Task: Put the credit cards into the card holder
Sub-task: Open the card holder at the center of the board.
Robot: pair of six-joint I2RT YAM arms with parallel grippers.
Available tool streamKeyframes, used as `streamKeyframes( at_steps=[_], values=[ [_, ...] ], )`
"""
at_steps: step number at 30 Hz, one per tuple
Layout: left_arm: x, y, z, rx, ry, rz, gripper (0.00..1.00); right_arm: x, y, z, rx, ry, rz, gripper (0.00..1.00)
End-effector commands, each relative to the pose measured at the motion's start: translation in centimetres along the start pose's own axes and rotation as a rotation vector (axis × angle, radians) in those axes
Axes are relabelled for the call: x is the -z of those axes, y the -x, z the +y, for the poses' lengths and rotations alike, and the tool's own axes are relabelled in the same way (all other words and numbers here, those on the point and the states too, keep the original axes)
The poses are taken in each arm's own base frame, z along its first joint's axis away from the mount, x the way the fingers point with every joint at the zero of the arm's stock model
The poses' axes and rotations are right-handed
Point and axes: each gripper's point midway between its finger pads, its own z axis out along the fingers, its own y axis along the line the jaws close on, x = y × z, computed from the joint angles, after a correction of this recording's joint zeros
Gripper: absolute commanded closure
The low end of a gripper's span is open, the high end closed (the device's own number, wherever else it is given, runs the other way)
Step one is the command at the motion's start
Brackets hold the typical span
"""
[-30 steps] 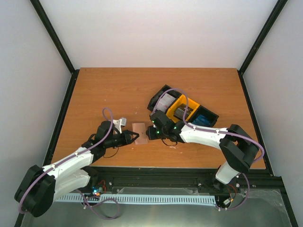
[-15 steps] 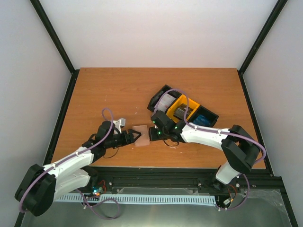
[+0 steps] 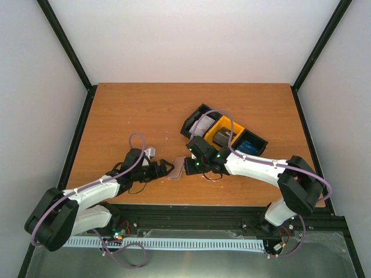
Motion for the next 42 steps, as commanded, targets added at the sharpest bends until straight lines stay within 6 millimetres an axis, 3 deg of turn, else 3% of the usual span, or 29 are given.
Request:
streamKeyframes(
  at_steps=[1,4,12,18,26,29,36,42],
  values=[
    [-0.1,1.6,-3.0,-0.088,-0.082,-0.014,0.05,1.7,1.8,1.8,0.017,0.054,-0.052,0.97],
    [-0.1,1.9,-3.6,-0.129,-0.098,-0.010,0.01,2.0,2.6,1.9,0.034,0.041,-0.076,0.97],
    [-1.3,1.7,-3.4,-0.149,-0.083,0.045,0.01,1.7,3.0,1.5,0.045,0.005,-0.082,0.97],
    [-1.8,2.1,-2.9,-0.147,-0.044,0.041,0.24,1.4,3.1,0.8,0.047,-0.033,-0.089,0.97],
    [-1.1,2.7,-3.6,-0.172,-0.056,0.009,0.28,0.6,2.5,-1.2,0.042,-0.117,-0.074,0.97],
    [-1.3,2.7,-3.2,-0.171,-0.035,0.014,0.34,0.5,2.4,-1.3,0.040,-0.119,-0.075,0.97],
    [-1.4,2.9,-3.5,-0.185,-0.039,0.017,0.53,0.0,2.1,-2.3,0.038,-0.156,-0.069,0.97],
    [-1.6,3.3,-3.3,-0.212,-0.016,0.012,0.77,-0.2,1.9,-2.4,0.045,-0.156,-0.061,0.97]
  ],
)
